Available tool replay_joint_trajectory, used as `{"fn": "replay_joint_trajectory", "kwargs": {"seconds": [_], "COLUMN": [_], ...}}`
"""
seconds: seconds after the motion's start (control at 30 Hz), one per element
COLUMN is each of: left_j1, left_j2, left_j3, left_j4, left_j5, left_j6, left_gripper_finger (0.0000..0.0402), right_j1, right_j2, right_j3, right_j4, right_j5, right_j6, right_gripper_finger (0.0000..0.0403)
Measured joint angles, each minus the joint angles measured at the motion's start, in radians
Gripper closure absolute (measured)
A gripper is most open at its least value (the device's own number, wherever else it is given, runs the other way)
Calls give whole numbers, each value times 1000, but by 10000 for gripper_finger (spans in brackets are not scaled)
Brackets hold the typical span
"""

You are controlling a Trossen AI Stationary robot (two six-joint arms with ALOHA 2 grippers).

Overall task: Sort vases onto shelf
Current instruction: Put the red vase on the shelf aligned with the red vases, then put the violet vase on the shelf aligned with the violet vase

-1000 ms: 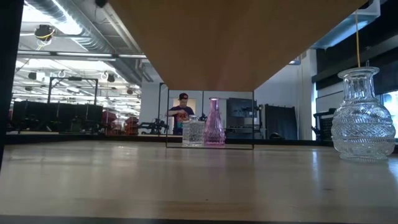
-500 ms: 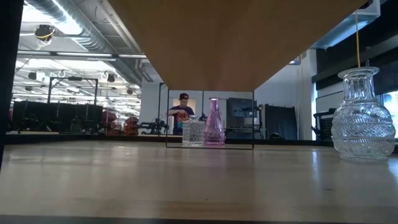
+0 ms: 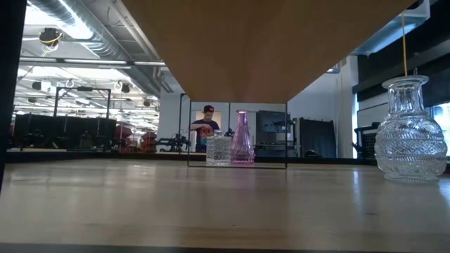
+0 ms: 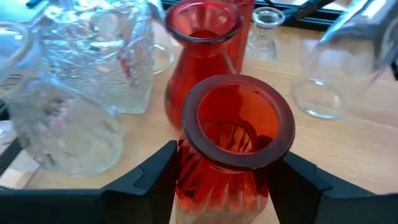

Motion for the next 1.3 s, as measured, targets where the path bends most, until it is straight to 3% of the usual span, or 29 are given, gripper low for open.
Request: {"fn": "replay_joint_trajectory", "kwargs": {"seconds": [0.13, 0.3, 0.67, 1.3], "left_j1": [4, 22, 24, 27], "left_j2": [0, 1, 2, -61], "left_j3": [-1, -1, -2, -4], "left_j4": [-6, -7, 6, 14], "left_j5": [-52, -31, -18, -34], "left_j6": [0, -17, -28, -110], "left_gripper_finger": [201, 181, 179, 118], "right_j1": [0, 0, 0, 0], "right_j2": [0, 0, 0, 0], "right_j3": [0, 0, 0, 0], "right_j4": [0, 0, -1, 5], "right_j5": [0, 0, 0, -5], "right_j6": [-13, -19, -23, -18], "right_gripper_finger": [402, 402, 402, 402]}}
